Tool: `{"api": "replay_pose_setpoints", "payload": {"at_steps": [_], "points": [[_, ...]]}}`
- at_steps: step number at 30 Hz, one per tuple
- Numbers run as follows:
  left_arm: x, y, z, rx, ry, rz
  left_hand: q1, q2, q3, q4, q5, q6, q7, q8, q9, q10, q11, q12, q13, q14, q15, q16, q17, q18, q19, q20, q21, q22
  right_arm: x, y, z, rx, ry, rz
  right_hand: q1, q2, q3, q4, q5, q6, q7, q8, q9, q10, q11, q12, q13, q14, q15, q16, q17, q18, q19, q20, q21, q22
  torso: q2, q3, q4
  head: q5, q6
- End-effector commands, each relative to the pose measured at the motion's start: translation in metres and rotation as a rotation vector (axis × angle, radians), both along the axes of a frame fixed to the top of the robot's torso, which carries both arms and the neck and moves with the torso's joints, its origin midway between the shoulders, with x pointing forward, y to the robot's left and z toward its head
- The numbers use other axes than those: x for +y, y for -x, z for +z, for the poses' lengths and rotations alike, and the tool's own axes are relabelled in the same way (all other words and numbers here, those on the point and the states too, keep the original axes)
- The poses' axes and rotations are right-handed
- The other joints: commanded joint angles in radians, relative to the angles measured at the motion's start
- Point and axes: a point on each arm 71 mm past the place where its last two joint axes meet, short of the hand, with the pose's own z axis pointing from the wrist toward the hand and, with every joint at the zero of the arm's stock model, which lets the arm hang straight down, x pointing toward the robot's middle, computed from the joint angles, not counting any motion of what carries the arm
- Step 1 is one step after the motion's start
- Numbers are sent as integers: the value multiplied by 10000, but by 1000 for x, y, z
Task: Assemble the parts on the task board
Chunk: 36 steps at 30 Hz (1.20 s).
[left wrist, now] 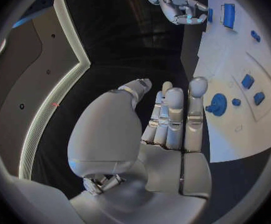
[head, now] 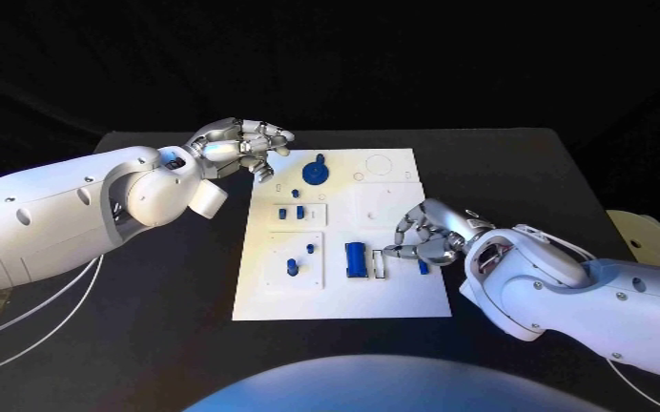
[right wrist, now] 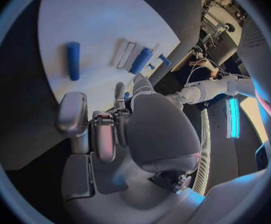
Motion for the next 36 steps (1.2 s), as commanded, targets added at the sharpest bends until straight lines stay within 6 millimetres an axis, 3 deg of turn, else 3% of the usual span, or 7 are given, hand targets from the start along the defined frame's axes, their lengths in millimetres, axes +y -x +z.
{"api": "replay_pose_setpoints", "payload": {"at_steps": [1, 7, 15, 36], "points": [[-3, 0, 1, -30, 93, -156, -82, 12, 28, 49, 47, -94, 8, 35, 12, -58, 37, -28, -1, -37, 16, 55, -11, 161, 36, 57, -34, 469, -14, -4, 4, -255, -131, -298, -22, -15, -88, 6, 10, -280, 181, -338, -238, 214, 187, 6, 1280, 943, 168, 7, 2192, -106, -38, 142, -73, 187, -11, -18, -16, -84, 21], [-4, 0, 1, -30, 109, -192, -82, 12, 28, 49, 47, -94, 8, 35, 12, -58, 37, -28, -1, -37, 16, 55, -11, 161, 36, 57, -34, 469, -37, -3, 2, -359, 506, -528, -51, -178, -237, 11, -145, -96, 215, -428, -393, 200, 241, 11, 1290, 945, 236, 9, 2205, -86, -57, 240, -117, 191, -3, 1, -36, -174, 95], [-6, 0, 1, -37, 142, -248, -86, 18, 43, 47, 55, -121, 9, 84, 26, -58, 37, -21, 2, -43, 15, 60, -23, 162, 38, 57, -47, 471, -46, 5, -12, -6, 1315, -533, -106, -213, -288, 26, -213, 91, 176, -385, -393, 187, 213, -4, 1278, 949, 220, 16, 2226, -78, -53, 249, -114, 204, -4, -4, -16, -202, 100], [-4, 0, 1, -23, 132, -238, -86, 18, 43, 47, 55, -121, 9, 84, 26, -58, 37, -21, 2, -43, 15, 60, -23, 162, 38, 57, -47, 471, -34, 12, -31, 481, 1777, -199, -137, -147, -280, 18, -271, 391, 71, -321, -389, 159, 131, -50, 1241, 946, 161, 12, 2215, -62, -60, 219, -164, 199, 0, -10, 2, -170, 40]]}}
